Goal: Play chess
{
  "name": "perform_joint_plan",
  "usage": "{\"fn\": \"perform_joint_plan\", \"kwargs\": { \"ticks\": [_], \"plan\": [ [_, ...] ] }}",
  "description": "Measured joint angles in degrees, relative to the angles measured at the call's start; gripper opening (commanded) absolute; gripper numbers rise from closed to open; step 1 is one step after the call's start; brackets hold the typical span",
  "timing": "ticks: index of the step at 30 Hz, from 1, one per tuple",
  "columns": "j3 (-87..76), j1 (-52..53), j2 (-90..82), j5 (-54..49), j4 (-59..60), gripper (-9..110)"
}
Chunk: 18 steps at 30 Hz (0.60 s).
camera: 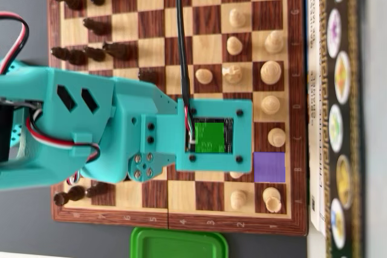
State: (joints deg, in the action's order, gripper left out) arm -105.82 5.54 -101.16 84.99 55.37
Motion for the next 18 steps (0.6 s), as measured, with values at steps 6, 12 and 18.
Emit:
{"fn": "perform_joint_plan", "kwargs": {
  "ticks": [6,12,18],
  "plan": [
    [0.0,0.0,0.0,0.0,0.0,2],
    [0.0,0.4,2.7,0.0,-0.1,2],
    [-0.1,0.5,6.1,-0.1,-4.0,2]
  ]
}}
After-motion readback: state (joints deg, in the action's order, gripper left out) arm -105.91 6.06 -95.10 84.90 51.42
